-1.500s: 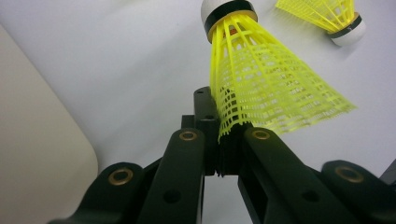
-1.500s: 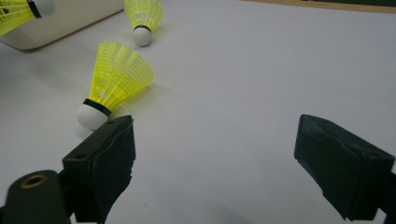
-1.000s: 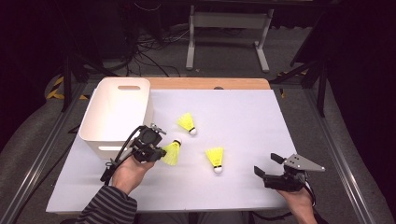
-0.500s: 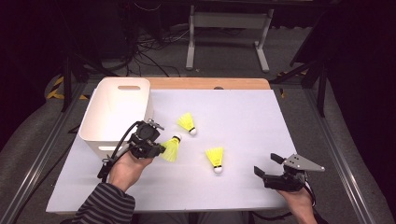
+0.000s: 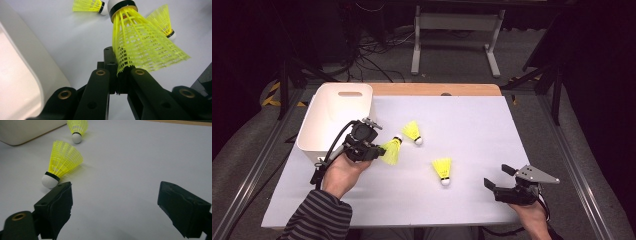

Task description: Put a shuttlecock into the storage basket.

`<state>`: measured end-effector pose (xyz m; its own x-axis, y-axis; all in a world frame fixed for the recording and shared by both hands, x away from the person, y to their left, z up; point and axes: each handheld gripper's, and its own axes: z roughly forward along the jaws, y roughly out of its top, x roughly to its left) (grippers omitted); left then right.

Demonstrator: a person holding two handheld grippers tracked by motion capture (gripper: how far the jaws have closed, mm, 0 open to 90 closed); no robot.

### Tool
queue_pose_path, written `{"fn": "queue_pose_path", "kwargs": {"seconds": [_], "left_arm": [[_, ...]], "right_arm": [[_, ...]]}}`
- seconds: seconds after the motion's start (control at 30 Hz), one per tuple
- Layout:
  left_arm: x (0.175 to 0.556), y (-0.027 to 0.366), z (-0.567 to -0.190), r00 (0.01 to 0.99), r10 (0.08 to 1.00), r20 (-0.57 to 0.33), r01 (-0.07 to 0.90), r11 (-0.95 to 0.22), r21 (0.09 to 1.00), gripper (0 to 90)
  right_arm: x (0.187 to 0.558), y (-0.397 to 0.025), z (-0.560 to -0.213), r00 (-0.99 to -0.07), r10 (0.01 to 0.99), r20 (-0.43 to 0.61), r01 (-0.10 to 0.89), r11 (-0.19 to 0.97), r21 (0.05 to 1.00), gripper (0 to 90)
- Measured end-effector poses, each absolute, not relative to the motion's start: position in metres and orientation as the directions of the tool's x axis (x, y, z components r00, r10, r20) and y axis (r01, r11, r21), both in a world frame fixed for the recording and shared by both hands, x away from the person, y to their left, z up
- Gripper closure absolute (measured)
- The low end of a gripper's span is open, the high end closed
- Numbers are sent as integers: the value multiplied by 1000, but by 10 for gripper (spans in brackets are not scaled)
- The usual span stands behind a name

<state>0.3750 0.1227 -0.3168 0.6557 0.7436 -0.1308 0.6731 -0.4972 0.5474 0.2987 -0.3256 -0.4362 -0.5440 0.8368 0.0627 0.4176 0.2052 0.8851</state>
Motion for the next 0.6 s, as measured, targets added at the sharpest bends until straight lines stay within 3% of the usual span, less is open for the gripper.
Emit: {"fn": "queue_pose_path", "kwargs": {"seconds": [0.6], "left_arm": [[404,142,-300,586,800,-130,713,-433,552,897]], "right_arm": [[299,-326,-436,-545,836,64,417,205,886,131]]}}
